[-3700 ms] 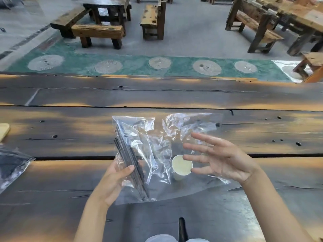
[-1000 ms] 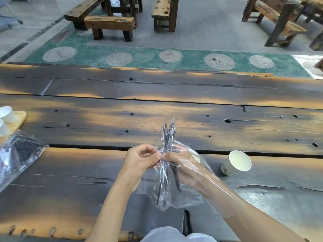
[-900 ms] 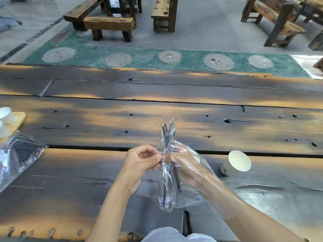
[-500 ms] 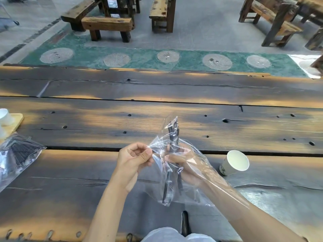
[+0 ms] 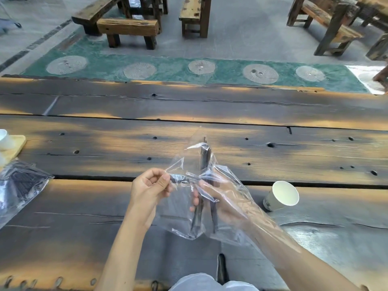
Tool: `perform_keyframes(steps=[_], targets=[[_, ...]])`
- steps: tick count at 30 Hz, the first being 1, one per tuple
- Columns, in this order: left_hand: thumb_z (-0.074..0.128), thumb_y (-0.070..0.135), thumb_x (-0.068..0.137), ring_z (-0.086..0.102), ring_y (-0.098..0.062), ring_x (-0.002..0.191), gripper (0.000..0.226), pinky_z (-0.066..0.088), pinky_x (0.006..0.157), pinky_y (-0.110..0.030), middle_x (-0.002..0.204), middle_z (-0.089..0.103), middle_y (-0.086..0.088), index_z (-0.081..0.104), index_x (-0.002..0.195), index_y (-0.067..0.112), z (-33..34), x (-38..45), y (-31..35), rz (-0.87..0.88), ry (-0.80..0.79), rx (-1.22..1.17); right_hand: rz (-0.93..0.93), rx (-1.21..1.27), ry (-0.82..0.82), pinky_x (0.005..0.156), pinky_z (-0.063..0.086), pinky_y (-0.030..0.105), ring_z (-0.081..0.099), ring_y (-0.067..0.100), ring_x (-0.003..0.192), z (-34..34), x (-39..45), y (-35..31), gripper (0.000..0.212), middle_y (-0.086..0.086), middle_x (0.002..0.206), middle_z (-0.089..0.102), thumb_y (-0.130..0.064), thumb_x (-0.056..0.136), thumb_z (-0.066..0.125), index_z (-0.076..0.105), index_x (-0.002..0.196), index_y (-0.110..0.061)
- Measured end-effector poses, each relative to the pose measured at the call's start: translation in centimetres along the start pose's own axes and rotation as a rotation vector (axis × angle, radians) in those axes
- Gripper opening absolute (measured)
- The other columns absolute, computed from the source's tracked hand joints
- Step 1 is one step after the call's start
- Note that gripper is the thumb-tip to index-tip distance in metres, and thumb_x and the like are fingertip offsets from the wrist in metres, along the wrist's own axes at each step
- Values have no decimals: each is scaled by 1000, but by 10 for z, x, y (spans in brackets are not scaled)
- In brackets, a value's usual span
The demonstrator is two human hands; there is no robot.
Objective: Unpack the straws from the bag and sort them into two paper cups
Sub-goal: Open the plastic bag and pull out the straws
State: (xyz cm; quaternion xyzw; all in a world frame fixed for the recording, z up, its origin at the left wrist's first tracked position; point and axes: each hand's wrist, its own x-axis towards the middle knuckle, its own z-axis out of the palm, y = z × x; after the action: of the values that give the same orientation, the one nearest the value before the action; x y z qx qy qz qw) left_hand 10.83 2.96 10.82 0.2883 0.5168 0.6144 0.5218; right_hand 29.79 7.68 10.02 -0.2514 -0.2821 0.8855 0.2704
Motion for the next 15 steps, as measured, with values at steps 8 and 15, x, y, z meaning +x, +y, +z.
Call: perform_keyframes(steps=[8, 15], targets=[[90, 37, 64, 58, -18, 61, 43, 47, 59, -26, 72, 65, -6, 69, 87, 7, -11, -12, -14, -234, -167, 172, -222, 181, 230, 59, 55, 36, 59, 22, 62, -1, 12, -9, 25, 8, 77, 56, -32, 84, 74, 63, 88, -11], [76, 12, 74, 51, -11, 49, 22, 42, 45, -18, 64, 60, -5, 59, 86, 7, -18, -3, -8, -159, 85, -65, -137, 162, 261, 30, 25, 15, 32, 3, 35, 1, 10, -17, 24, -6, 52, 37, -38, 101, 48, 50, 87, -19]])
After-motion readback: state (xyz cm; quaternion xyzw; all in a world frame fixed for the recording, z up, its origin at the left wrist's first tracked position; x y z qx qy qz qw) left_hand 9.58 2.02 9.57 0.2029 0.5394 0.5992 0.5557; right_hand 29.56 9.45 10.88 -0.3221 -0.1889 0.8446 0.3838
